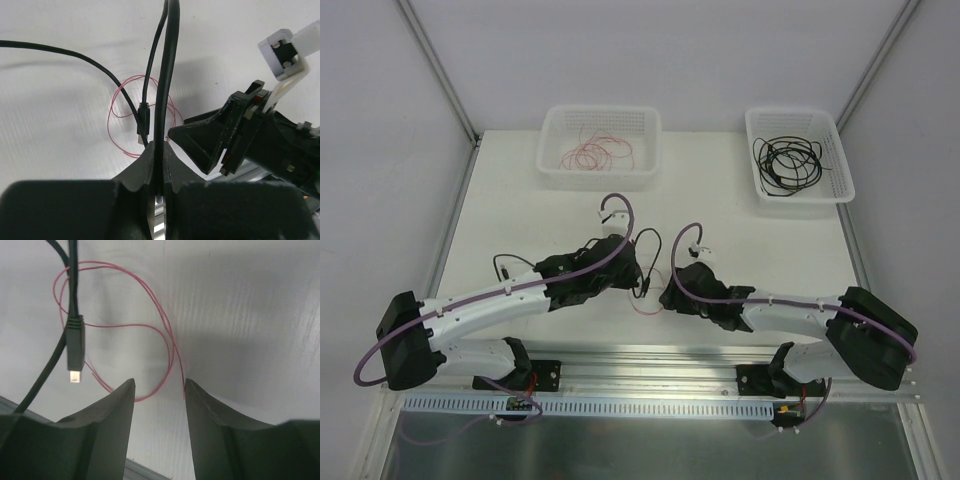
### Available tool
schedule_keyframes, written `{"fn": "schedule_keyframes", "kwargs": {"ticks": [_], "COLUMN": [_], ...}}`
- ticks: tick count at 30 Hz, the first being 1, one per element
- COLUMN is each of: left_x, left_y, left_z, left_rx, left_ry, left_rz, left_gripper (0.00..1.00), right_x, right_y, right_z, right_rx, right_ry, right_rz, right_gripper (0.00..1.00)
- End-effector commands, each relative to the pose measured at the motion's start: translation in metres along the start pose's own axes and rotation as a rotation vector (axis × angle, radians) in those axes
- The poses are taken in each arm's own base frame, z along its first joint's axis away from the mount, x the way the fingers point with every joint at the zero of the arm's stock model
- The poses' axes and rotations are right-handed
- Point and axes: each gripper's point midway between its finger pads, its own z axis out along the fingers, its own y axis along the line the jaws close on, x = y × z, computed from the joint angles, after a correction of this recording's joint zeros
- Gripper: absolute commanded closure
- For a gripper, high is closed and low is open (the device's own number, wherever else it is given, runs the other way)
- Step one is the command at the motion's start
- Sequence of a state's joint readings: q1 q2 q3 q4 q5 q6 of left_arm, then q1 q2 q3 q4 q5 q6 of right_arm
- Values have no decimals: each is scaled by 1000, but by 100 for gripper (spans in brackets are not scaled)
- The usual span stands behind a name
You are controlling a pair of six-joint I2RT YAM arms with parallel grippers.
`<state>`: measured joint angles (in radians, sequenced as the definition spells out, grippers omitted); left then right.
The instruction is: Untangle the cables
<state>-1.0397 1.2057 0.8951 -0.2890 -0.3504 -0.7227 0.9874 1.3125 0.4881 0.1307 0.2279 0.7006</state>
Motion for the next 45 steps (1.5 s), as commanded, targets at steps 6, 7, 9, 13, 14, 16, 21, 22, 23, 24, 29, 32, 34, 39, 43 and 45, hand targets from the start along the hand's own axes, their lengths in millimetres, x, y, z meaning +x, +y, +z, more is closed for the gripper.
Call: {"fn": "schedule_keyframes", "kwargs": {"ticks": [6,7,9,13,14,16,21,22,23,24,29,32,34,39,43,45], "left_x": [-43,-44,-48,-53,-55,-57,-59,-58,-57,-57,-57,-60,-63,-71,-79,-84], "left_y": [-16,-16,-18,-20,-21,-21,-21,-20,-19,-19,-20,-23,-25,-22,-23,-24], "left_z": [-42,-44,-53,-66,-71,-75,-83,-83,-83,-83,-88,-93,-97,-105,-107,-107], "left_rx": [111,117,143,183,197,203,221,217,216,214,224,239,249,241,229,223], "left_ry": [-144,-148,-164,-177,-187,-194,-198,-193,-190,-191,-182,-182,-183,-211,-233,-243], "left_rz": [-118,-124,-140,-159,-165,-172,-175,-173,-172,-170,-162,-156,-156,-181,-215,-227], "left_gripper": [100,100,100,100,100,100,100,100,100,100,100,100,100,100,100,100], "right_x": [-11,-10,-10,-14,-14,-17,-26,-32,-33,-36,-59,-70,-77,-79,-66,-55], "right_y": [1,1,2,7,9,16,31,35,37,39,51,61,66,81,90,99], "right_z": [19,21,25,29,29,30,22,17,14,11,-13,-20,-24,-38,-51,-57], "right_rx": [63,64,62,42,29,-1,-86,-107,-122,-132,-183,-216,-237,-346,-415,-447], "right_ry": [-61,-59,-58,-82,-81,-91,-129,-148,-152,-164,-250,-271,-291,-282,-269,-260], "right_rz": [25,21,3,-17,-22,-36,-72,-96,-111,-124,-258,-321,-365,-383,-424,-466], "right_gripper": [57,58,58,60,64,66,66,64,63,62,57,52,47,45,41,39]}}
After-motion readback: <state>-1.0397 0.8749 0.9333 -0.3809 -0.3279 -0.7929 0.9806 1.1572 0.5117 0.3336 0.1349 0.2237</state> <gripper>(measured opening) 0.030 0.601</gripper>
